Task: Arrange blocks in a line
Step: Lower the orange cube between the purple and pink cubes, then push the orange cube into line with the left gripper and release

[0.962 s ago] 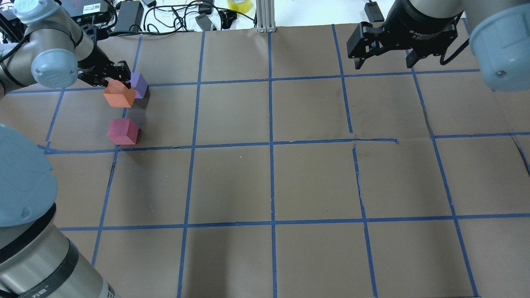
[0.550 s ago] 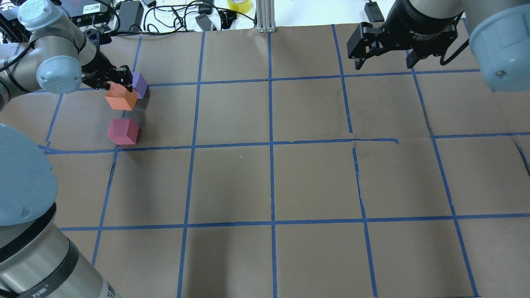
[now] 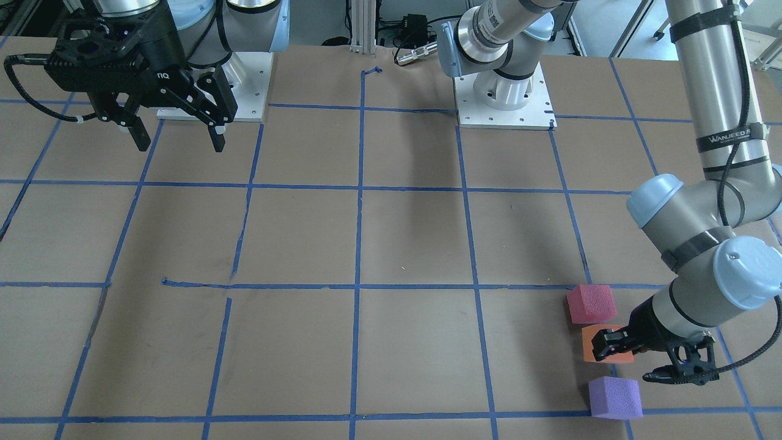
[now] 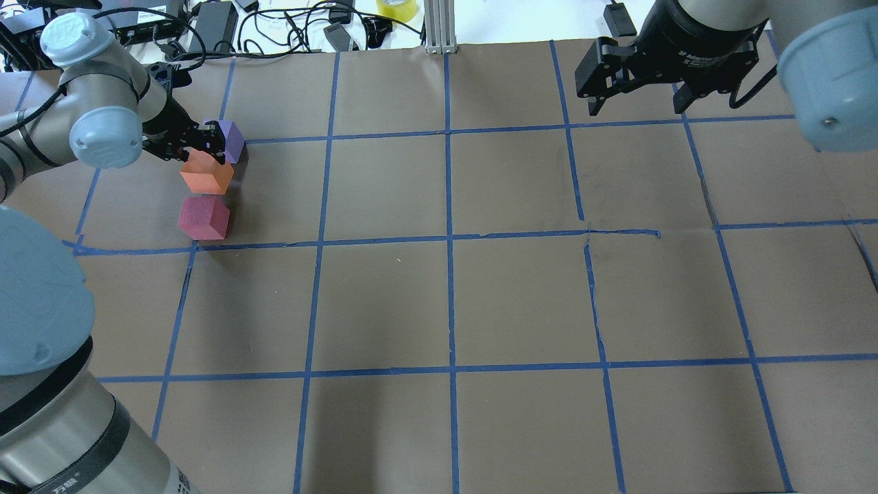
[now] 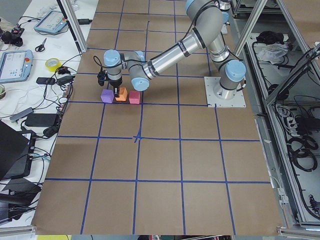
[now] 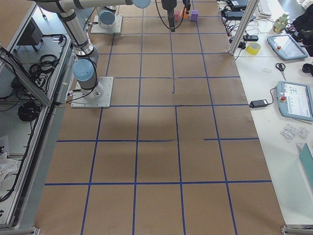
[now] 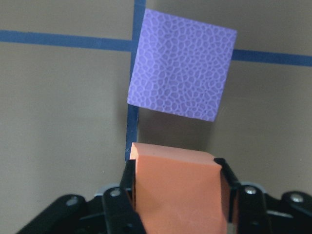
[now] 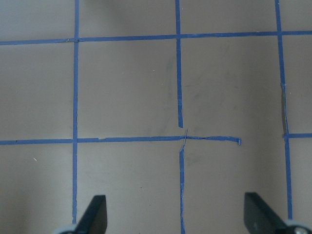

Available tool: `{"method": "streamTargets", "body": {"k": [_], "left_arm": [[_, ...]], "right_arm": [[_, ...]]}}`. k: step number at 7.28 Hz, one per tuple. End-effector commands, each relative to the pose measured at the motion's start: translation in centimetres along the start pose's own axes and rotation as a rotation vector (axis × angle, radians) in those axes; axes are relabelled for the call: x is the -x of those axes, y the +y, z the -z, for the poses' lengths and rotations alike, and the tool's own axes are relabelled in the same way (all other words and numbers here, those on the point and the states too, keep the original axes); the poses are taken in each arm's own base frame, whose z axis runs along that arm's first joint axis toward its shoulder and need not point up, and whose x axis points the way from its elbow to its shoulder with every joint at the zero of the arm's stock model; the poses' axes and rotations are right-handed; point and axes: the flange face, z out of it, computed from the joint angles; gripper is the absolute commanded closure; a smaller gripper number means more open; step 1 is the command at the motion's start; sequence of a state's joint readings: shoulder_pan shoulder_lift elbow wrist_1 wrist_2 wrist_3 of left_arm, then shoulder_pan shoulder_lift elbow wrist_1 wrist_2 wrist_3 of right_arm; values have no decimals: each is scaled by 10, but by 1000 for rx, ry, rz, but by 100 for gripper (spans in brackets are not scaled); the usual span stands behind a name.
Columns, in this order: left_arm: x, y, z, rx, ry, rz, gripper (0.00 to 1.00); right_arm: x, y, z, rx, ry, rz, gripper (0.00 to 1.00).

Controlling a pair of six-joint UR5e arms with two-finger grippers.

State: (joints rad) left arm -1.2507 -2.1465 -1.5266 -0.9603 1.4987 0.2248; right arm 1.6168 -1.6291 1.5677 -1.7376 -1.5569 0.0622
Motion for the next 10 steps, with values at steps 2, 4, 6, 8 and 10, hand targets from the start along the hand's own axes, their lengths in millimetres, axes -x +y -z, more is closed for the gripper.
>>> {"method": "streamTargets", "body": {"k": [2, 4, 6, 8, 10], "left_arm": [[-1, 0, -7, 3, 4, 8, 61], [0, 0, -8, 3, 2, 8, 61], [-1, 2, -9, 5, 3, 11, 61], [-1, 9, -22, -34, -6, 11, 61], [-1, 11, -21, -34, -14, -1, 38]], "right_arm": [[0, 0, 0, 0, 0, -1, 0], [0, 0, 0, 0, 0, -1, 0], [0, 0, 0, 0, 0, -1, 0], [0, 0, 0, 0, 0, -1, 0], [0, 0, 0, 1, 0, -1, 0]]}}
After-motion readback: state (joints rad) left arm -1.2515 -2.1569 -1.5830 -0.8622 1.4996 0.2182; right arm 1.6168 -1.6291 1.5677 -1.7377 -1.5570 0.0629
